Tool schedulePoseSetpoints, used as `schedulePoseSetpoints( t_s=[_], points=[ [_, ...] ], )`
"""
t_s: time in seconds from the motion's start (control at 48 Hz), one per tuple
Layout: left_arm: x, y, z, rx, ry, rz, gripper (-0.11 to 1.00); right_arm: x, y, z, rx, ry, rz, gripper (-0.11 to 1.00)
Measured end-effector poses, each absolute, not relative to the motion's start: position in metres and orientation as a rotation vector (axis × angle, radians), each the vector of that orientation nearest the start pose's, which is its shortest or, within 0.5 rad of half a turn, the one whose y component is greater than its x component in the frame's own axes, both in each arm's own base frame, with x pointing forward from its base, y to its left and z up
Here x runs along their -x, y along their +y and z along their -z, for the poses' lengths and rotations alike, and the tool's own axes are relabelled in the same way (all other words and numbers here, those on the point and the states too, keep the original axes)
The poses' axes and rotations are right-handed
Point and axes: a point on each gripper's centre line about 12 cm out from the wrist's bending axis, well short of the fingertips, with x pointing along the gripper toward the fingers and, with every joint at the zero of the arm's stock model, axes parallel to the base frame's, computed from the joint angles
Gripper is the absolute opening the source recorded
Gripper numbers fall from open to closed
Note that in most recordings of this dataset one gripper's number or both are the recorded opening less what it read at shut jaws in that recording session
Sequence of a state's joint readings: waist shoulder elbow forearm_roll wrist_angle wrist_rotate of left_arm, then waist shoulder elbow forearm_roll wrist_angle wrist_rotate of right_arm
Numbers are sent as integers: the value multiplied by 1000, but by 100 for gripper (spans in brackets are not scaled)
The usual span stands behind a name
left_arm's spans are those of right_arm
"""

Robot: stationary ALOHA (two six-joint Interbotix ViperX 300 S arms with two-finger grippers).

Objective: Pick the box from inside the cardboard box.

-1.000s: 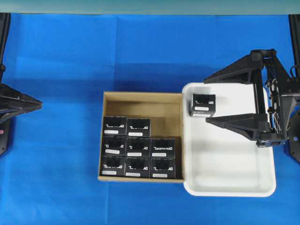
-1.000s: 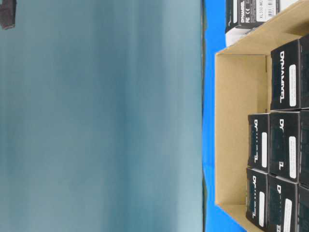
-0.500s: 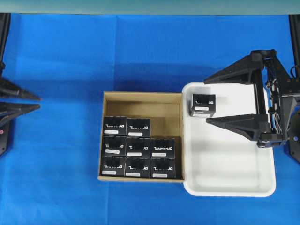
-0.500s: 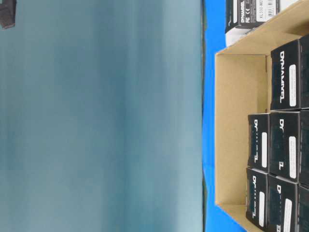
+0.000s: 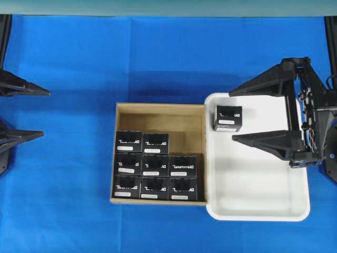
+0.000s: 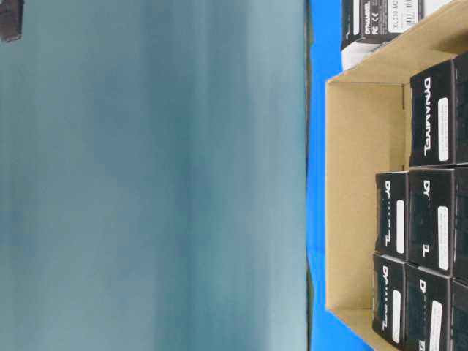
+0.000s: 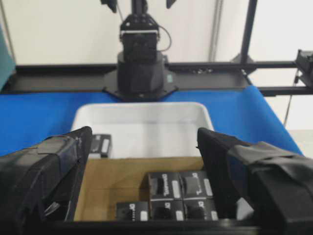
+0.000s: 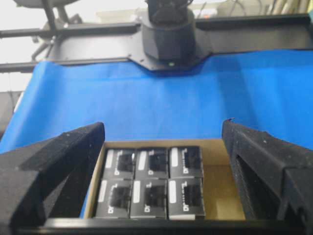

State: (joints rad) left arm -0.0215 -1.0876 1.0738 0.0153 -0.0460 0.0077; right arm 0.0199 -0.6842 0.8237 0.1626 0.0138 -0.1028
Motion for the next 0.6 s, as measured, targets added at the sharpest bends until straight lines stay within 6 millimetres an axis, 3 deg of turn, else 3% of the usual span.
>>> schedulePoseSetpoints(
  t_s=[0.604],
  points=[
    [-179, -4, -331, -25, -63, 23, 87, -270, 6, -334, -64, 159, -16, 98]
  ],
)
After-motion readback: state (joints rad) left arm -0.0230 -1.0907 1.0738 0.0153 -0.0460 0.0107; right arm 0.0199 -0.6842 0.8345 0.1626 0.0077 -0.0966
